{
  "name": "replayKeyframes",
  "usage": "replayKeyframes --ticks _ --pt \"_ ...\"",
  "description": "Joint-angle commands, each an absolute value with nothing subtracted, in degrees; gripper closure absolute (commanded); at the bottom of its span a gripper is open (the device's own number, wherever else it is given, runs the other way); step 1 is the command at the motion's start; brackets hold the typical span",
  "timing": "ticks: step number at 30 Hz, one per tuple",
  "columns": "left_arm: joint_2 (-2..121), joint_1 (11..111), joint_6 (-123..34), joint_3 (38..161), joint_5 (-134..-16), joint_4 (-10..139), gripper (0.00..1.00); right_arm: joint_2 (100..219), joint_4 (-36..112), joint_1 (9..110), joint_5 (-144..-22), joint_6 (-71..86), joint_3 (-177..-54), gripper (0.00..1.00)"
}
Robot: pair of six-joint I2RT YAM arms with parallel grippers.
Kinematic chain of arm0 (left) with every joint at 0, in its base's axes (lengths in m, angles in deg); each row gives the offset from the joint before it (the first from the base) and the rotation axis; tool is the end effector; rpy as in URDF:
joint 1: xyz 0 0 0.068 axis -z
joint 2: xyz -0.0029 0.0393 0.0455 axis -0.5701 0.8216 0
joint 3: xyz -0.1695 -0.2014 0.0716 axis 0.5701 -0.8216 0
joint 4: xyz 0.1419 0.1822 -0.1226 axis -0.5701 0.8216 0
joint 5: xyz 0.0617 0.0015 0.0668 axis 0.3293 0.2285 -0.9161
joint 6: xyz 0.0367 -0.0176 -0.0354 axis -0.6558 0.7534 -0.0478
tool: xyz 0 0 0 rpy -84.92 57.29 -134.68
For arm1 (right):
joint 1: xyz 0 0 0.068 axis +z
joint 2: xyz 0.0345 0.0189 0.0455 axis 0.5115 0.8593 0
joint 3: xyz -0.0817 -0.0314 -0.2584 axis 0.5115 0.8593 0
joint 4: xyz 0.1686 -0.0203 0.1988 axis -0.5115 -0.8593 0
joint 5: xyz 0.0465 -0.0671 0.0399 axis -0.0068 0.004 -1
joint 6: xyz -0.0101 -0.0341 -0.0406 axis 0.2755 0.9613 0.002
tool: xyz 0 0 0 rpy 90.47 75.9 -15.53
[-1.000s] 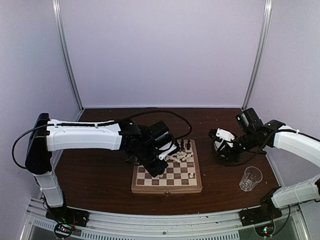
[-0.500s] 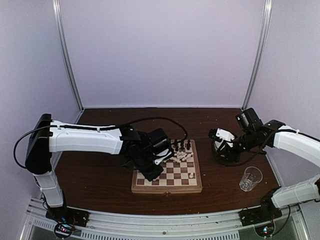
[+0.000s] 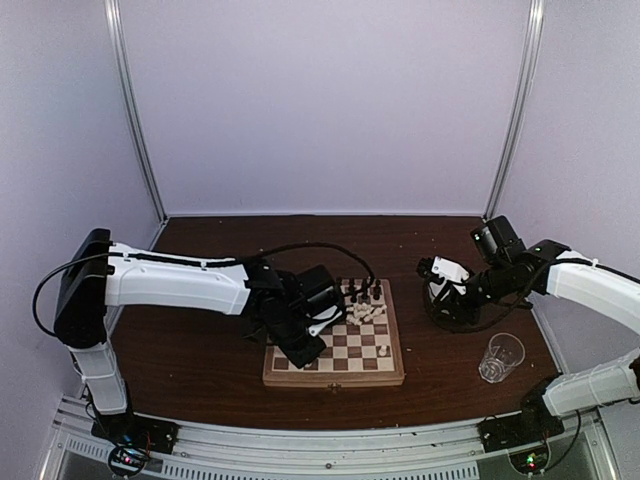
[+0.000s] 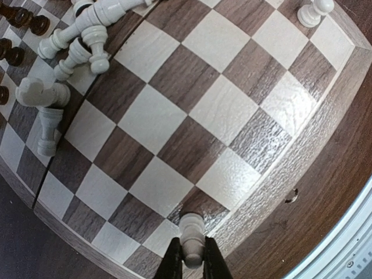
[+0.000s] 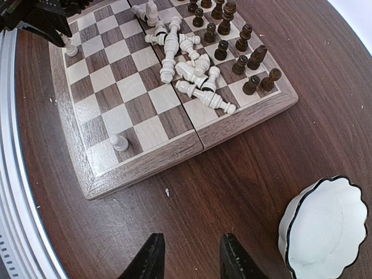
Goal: Set up the chess pieces on the board
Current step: Place the bishop on c1.
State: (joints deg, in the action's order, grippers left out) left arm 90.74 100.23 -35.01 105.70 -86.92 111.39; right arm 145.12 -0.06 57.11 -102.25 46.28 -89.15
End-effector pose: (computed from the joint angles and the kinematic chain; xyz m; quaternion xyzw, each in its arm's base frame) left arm 0.1565 -0.3374 0.2004 0.3688 0.9168 -0.0788 0.1312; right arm 0.1959 0.1151 0.2509 -0.5109 0.7812 0.2103 0.2905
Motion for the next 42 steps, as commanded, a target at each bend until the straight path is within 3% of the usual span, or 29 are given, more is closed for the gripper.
replayKeyframes --ticks 1,30,42 --pt "91.4 100.2 -34.4 105.1 -86.1 109.1 0.97 145.6 0.8 56.9 -102.0 46.9 -88.8 0.65" --pt "91.2 100.2 -33.9 104.4 -84.6 108.5 0.96 145.8 0.8 56.9 -102.0 47.0 -88.8 0.65" --pt "90.9 100.3 -33.8 104.7 -84.8 109.3 0.87 145.9 0.8 56.9 -102.1 47.0 -88.8 0.65"
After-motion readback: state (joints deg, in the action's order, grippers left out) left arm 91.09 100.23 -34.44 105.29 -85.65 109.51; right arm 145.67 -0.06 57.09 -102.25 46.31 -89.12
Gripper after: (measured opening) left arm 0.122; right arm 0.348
